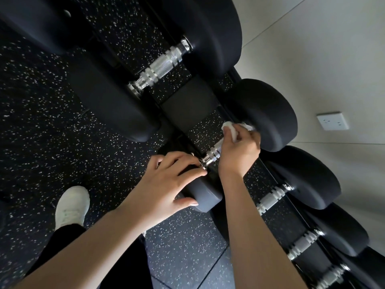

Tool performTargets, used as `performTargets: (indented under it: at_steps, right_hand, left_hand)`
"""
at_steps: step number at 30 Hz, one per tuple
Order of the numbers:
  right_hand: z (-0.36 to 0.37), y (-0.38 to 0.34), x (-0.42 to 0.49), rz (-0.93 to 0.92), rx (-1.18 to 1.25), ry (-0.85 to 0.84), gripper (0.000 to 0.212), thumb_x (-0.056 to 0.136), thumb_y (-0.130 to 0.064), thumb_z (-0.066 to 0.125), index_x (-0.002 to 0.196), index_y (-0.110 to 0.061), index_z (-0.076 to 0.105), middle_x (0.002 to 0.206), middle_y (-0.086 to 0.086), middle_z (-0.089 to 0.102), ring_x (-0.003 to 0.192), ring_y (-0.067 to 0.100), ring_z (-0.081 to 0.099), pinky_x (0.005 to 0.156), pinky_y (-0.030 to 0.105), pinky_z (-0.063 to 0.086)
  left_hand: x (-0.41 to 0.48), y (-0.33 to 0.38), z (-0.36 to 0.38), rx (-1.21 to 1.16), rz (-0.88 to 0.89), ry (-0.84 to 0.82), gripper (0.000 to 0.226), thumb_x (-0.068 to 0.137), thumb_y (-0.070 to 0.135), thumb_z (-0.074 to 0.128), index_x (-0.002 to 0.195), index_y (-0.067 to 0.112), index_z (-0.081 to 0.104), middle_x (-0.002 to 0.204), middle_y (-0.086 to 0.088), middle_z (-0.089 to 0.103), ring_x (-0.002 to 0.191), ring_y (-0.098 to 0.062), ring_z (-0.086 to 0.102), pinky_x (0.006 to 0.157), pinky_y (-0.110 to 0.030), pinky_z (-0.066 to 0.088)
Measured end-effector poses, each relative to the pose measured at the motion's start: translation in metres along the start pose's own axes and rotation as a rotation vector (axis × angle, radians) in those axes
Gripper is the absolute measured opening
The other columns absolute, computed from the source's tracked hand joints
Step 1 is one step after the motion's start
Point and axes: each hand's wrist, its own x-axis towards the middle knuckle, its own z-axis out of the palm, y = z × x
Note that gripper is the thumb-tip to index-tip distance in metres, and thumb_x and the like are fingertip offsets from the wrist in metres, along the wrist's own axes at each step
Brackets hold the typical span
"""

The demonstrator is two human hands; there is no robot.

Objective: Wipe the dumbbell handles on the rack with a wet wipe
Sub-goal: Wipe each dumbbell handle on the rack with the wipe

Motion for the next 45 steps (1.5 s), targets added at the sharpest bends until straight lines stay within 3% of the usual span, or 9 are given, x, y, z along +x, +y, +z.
performTargets:
  at_steps: [6,14,17,21,25,28,34,40,45]
  right_hand:
    - [-0.01,0.003,-0.023,-0.137,-0.253,-0.226,0.019,0.079,-0.035,0.073,0.093,-0.022,0.075,0.103,-0.001,0.064,0.072,0.019,0.06,0.059,0.026,0.037]
    - [-0.016,0.002,-0.025,-0.391,-0.45,-0.476,0.018,0.084,-0.043,0.066,0.09,-0.028,0.075,0.098,-0.007,0.064,0.072,0.022,0.064,0.058,0.024,0.034]
    - [-0.018,0.005,-0.023,-0.418,-0.445,-0.433,0.017,0.084,-0.038,0.067,0.092,-0.025,0.074,0.099,-0.005,0.064,0.069,0.02,0.063,0.057,0.021,0.033]
    - [-0.019,0.011,-0.004,-0.311,-0.286,-0.14,0.017,0.077,-0.027,0.076,0.091,-0.017,0.075,0.093,0.004,0.067,0.06,0.009,0.052,0.049,0.01,0.031]
    - [-0.014,0.014,0.007,-0.099,-0.046,0.047,0.02,0.082,-0.03,0.071,0.098,-0.017,0.074,0.099,0.002,0.068,0.074,0.014,0.063,0.058,0.027,0.049]
    - [-0.006,0.014,0.003,-0.018,0.041,0.103,0.021,0.081,-0.029,0.071,0.098,-0.017,0.074,0.104,0.0,0.065,0.077,0.006,0.055,0.063,0.024,0.045]
    - [-0.01,0.021,-0.008,-0.027,0.117,0.009,0.018,0.08,-0.024,0.073,0.096,-0.017,0.073,0.1,-0.003,0.064,0.077,0.01,0.06,0.059,0.01,0.041]
    - [-0.021,0.035,-0.002,-0.021,0.152,-0.003,0.013,0.084,-0.022,0.069,0.095,-0.017,0.069,0.097,0.003,0.069,0.078,0.014,0.064,0.062,0.02,0.049]
    - [-0.023,0.041,-0.007,0.135,0.201,-0.039,0.017,0.088,-0.019,0.064,0.101,-0.01,0.065,0.084,-0.002,0.065,0.069,-0.001,0.058,0.065,0.018,0.052]
  left_hand:
    - [0.0,0.0,-0.001,-0.01,0.0,-0.002,0.067,0.063,0.048,0.077,0.122,0.031,0.052,0.128,0.01,0.048,0.121,-0.015,0.038,0.09,-0.034,0.024]
    - [0.002,-0.001,-0.003,-0.004,-0.005,-0.028,0.062,0.064,0.05,0.074,0.12,0.032,0.053,0.127,0.009,0.048,0.12,-0.016,0.039,0.089,-0.033,0.024]
    - [0.001,-0.001,-0.003,0.003,-0.009,-0.026,0.063,0.064,0.051,0.074,0.12,0.032,0.053,0.127,0.01,0.048,0.121,-0.015,0.039,0.089,-0.034,0.025]
    - [0.0,-0.002,-0.003,0.012,-0.002,-0.038,0.06,0.067,0.054,0.066,0.122,0.033,0.052,0.129,0.011,0.047,0.122,-0.015,0.039,0.091,-0.033,0.025]
    - [0.0,-0.004,-0.001,0.004,0.009,-0.024,0.06,0.068,0.054,0.065,0.123,0.033,0.051,0.129,0.011,0.046,0.122,-0.015,0.038,0.091,-0.033,0.024]
    - [0.0,-0.003,0.0,-0.007,0.012,-0.014,0.062,0.067,0.053,0.069,0.123,0.032,0.05,0.129,0.01,0.046,0.122,-0.016,0.038,0.092,-0.034,0.025]
    - [0.001,-0.003,-0.002,-0.004,0.009,-0.018,0.064,0.065,0.051,0.072,0.122,0.032,0.05,0.128,0.01,0.046,0.121,-0.016,0.038,0.09,-0.033,0.024]
    - [0.002,-0.001,-0.003,0.002,-0.003,-0.037,0.07,0.063,0.047,0.079,0.125,0.032,0.049,0.129,0.009,0.046,0.121,-0.017,0.039,0.091,-0.032,0.023]
    - [0.002,0.0,-0.004,0.031,-0.007,-0.055,0.062,0.07,0.054,0.068,0.125,0.033,0.049,0.128,0.01,0.047,0.122,-0.017,0.04,0.092,-0.03,0.021]
